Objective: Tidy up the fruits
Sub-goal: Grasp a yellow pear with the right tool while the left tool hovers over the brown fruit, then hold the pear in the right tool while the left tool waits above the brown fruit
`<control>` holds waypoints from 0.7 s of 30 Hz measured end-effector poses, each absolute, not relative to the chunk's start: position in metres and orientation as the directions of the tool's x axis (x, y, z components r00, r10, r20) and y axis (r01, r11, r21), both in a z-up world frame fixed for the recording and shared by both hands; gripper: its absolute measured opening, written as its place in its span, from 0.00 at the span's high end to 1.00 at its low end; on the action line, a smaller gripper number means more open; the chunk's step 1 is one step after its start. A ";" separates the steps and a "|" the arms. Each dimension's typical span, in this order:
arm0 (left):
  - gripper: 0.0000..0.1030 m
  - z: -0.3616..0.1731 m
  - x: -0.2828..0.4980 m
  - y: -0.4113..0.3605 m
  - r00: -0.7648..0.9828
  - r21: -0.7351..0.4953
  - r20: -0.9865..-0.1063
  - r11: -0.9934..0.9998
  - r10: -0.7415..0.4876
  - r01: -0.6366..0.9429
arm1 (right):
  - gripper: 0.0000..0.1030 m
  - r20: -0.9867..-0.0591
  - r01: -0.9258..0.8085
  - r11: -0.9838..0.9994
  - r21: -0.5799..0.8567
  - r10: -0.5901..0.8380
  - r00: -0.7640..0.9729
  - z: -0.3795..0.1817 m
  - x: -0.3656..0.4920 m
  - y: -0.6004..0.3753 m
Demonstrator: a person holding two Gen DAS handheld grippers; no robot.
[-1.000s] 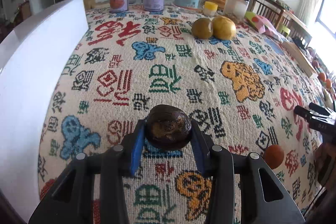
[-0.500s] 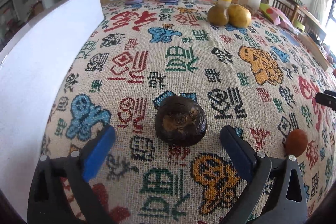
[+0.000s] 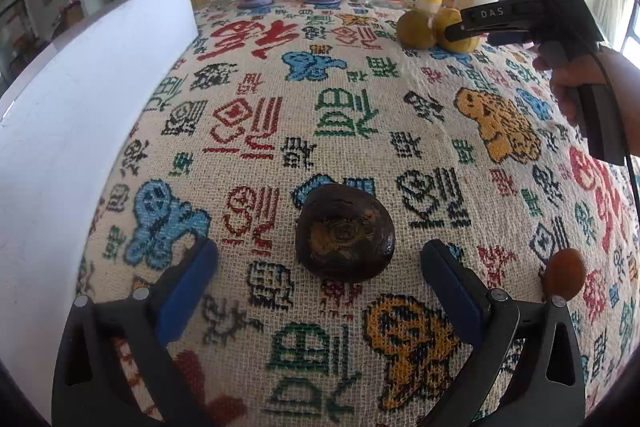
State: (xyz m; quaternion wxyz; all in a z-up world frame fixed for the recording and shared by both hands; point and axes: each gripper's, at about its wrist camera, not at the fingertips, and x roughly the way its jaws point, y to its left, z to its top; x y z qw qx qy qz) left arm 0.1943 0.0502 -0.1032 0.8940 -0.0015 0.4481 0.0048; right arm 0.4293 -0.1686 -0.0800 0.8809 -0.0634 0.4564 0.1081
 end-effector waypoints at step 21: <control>0.01 -0.103 0.195 0.050 0.598 0.003 -0.802 1.000 0.008 -0.009 | 0.34 -0.835 -0.168 0.977 0.130 0.199 0.513 -0.080 0.244 -0.245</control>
